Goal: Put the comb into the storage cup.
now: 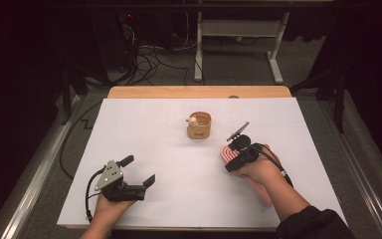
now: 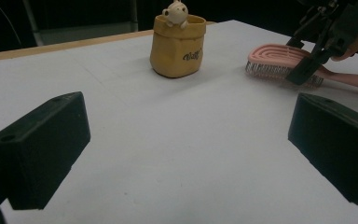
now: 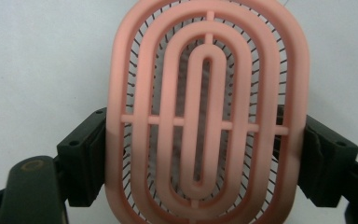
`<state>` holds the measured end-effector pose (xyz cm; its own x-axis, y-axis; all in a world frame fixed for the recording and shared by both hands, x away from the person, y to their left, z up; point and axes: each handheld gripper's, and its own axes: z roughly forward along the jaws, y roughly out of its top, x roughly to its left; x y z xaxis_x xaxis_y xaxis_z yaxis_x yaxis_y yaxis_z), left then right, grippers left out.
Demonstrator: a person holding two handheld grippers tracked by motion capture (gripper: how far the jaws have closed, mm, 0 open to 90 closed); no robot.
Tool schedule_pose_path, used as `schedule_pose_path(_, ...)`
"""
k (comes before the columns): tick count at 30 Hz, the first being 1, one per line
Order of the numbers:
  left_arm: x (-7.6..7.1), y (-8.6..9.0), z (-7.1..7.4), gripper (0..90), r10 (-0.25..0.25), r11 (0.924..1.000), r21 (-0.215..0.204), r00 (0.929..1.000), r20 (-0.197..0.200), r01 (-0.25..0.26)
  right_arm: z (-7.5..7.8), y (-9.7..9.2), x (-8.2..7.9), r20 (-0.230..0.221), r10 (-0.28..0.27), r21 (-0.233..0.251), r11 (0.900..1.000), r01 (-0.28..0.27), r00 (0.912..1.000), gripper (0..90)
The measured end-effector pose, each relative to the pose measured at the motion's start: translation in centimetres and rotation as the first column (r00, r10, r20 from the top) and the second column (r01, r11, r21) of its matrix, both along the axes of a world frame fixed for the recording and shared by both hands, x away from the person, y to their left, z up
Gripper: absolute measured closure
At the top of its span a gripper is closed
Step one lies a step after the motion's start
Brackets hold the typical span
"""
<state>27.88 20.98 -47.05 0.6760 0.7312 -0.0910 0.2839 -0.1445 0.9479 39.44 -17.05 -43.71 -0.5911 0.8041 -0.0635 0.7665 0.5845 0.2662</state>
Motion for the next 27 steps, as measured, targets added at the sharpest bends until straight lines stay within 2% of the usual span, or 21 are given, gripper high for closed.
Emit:
schedule_pose_path(7, -0.05, -0.05, 0.03, 0.0, -0.002, 1.0, -0.001, 1.0, 0.002, 0.002, 0.21, 0.21, 0.0, -0.006, 0.007, -0.01, 0.9999, -0.007, 1.0, 19.5)
schedule_pose_path(21, -0.06, -0.05, 0.02, 0.0, -0.003, 1.0, 0.003, 1.0, 0.002, 0.003, 0.54, 0.21, 0.05, -0.045, 0.036, -0.033, 0.9988, -0.037, 0.9983, 20.0)
schedule_pose_path(27, -0.05, -0.05, 0.03, 0.0, -0.003, 1.0, -0.001, 1.0, 0.003, 0.003, 1.06, 0.4, -0.08, -0.045, 0.043, -0.045, 0.998, -0.045, 0.9981, 20.1)
